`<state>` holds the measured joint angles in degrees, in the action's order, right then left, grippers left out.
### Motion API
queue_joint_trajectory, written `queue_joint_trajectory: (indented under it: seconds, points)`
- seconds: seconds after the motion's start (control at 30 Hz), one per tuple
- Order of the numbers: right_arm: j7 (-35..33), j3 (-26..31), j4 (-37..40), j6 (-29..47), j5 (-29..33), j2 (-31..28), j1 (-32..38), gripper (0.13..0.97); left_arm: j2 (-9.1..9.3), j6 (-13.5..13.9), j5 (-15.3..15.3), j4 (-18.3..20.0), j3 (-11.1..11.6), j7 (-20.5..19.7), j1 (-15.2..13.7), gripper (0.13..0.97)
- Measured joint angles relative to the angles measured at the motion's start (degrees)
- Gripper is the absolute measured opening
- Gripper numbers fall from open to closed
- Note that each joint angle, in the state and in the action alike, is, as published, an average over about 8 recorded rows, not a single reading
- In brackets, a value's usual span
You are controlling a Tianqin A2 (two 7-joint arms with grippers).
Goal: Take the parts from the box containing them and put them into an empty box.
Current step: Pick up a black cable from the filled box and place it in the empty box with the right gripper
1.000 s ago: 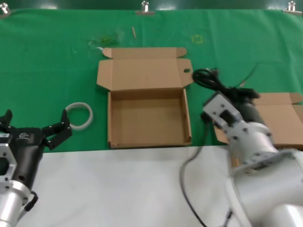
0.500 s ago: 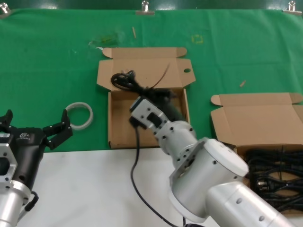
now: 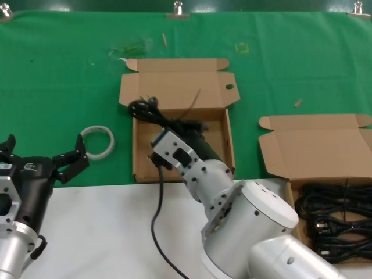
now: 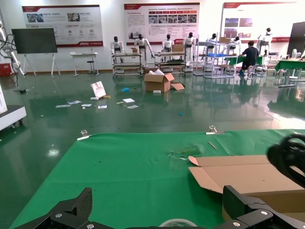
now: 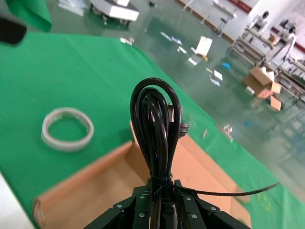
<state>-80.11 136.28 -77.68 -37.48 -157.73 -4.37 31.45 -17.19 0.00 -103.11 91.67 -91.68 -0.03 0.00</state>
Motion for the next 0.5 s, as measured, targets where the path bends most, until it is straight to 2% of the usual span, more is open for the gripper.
queue_joint_trajectory:
  seconds: [0.5]
  points:
    - [-4.37,-4.12,-2.28,-3.01,0.0,-2.28,-3.53,0.216,0.0,0.0,0.0,0.0,0.0,0.0,0.0,0.965]
